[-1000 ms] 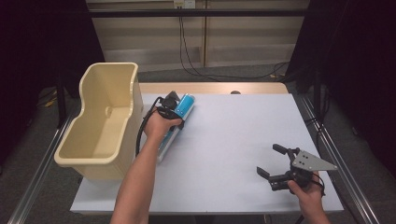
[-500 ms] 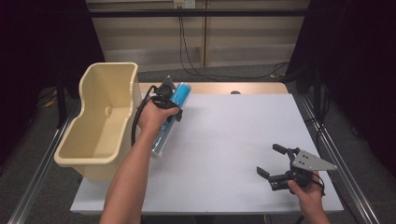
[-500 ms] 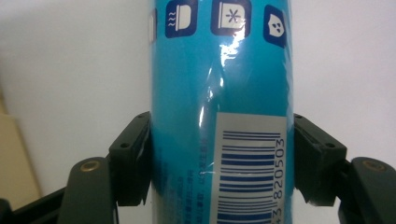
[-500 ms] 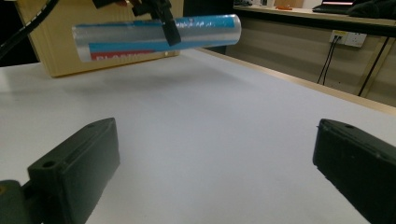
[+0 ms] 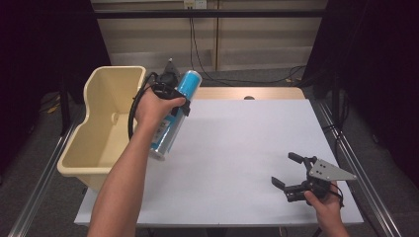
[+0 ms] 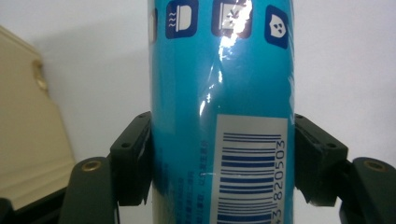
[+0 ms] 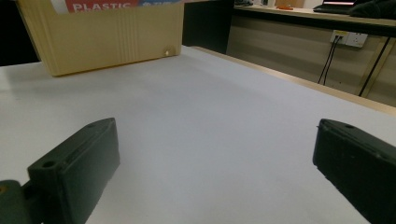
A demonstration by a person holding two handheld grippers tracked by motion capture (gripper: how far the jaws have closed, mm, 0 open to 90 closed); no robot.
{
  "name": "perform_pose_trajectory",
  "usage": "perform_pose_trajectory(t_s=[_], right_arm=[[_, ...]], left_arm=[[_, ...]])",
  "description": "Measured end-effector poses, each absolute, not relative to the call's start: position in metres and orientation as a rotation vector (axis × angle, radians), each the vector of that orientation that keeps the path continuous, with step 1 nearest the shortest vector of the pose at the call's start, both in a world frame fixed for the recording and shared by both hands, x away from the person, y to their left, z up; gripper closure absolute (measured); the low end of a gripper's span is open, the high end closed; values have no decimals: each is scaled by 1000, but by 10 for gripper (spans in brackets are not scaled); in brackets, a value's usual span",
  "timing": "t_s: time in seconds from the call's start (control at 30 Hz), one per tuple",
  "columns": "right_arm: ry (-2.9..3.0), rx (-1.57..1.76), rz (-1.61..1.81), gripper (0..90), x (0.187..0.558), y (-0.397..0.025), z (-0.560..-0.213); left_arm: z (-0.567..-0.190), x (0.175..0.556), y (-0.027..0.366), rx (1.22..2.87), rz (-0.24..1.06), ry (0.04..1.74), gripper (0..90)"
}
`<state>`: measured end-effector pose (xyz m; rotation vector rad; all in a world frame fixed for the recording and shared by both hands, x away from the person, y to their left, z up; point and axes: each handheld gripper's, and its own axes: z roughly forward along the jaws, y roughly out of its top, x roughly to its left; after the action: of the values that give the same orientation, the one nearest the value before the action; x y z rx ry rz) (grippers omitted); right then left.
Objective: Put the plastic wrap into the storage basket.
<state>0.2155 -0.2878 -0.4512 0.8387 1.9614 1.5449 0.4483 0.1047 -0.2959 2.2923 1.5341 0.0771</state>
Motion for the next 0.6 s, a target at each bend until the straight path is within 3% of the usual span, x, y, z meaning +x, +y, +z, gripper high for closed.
perform_pose_trajectory(t_s=[0.6], right_arm=[[1959,847,1544,3,215,-287,-451]], left_arm=[[-248,431,139,2217,50,1631,322]])
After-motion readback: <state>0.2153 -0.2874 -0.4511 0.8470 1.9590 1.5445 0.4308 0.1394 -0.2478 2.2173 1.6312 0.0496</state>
